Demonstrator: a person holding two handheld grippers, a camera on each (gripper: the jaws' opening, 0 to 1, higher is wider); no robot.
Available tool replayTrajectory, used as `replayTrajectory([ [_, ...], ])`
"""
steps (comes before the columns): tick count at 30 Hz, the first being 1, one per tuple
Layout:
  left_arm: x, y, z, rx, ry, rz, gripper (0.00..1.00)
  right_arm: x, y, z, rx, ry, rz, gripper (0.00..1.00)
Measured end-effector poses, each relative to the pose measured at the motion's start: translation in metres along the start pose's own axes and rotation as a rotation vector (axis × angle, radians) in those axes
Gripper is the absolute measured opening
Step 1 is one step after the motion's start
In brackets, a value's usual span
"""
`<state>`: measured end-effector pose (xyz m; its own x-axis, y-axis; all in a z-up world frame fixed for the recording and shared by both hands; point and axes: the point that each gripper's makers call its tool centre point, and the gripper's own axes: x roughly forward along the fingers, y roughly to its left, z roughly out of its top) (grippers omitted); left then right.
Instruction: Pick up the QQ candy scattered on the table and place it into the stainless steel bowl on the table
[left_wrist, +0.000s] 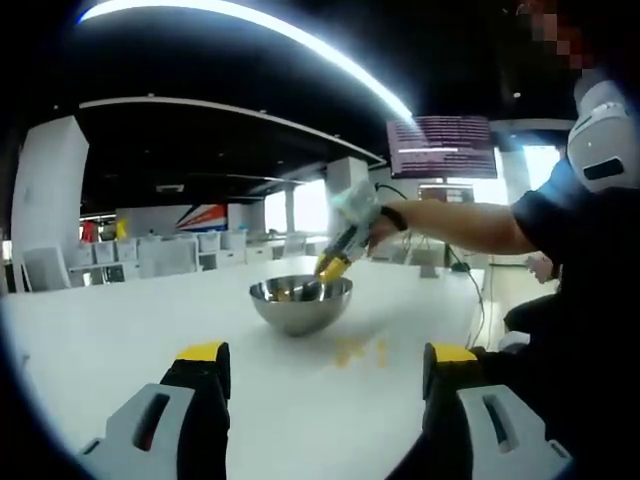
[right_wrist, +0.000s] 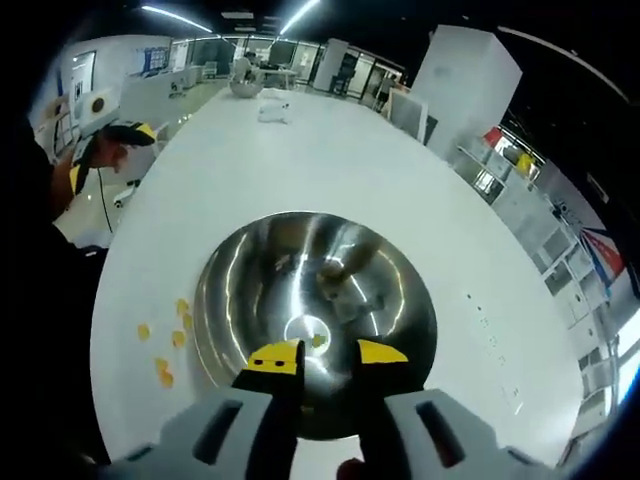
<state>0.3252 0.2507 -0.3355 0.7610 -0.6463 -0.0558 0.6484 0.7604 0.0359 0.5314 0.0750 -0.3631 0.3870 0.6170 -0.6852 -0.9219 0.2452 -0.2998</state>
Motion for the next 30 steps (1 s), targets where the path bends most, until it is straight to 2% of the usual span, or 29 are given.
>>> replayTrajectory([
  [3, 0.0, -0.001, 0.0, 0.002, 0.001, -0.002, 0.79, -0.002, 0.004, 0.001, -0.001, -0.001, -0.001, 0.21],
  [5, 0.0, -0.002, 0.001, 0.005, 0.003, -0.004, 0.79, -0.002, -0.004, 0.001, -0.002, -0.002, 0.0, 0.21],
  [7, 0.0, -0.002, 0.001, 0.006, 0.002, -0.004, 0.79, -0.011, -0.002, 0.004, -0.009, -0.015, -0.006, 0.22],
  [10, -0.001, -0.002, 0.002, 0.005, 0.001, -0.002, 0.8, -0.033, 0.005, 0.014, 0.028, -0.082, -0.021, 0.23],
  [11, -0.001, -0.001, 0.002, 0.004, 0.001, 0.003, 0.81, -0.036, -0.002, 0.015, 0.039, -0.102, -0.03, 0.23],
  [15, -0.002, 0.008, 0.008, 0.003, -0.016, 0.029, 0.83, -0.065, 0.005, 0.023, 0.081, -0.233, -0.059, 0.23],
  [19, -0.001, 0.008, 0.015, 0.003, -0.032, 0.026, 0.83, -0.084, 0.012, 0.02, 0.12, -0.33, -0.081, 0.24],
  [23, 0.003, 0.004, 0.017, 0.012, -0.029, 0.017, 0.83, -0.105, 0.03, 0.016, 0.15, -0.426, -0.098, 0.22],
  [26, 0.006, 0.001, 0.018, 0.014, -0.028, 0.013, 0.83, -0.119, 0.039, 0.012, 0.208, -0.514, -0.12, 0.22],
  [30, 0.008, -0.003, 0.021, 0.018, -0.029, 0.008, 0.83, -0.128, 0.049, 0.002, 0.249, -0.564, -0.139, 0.22],
])
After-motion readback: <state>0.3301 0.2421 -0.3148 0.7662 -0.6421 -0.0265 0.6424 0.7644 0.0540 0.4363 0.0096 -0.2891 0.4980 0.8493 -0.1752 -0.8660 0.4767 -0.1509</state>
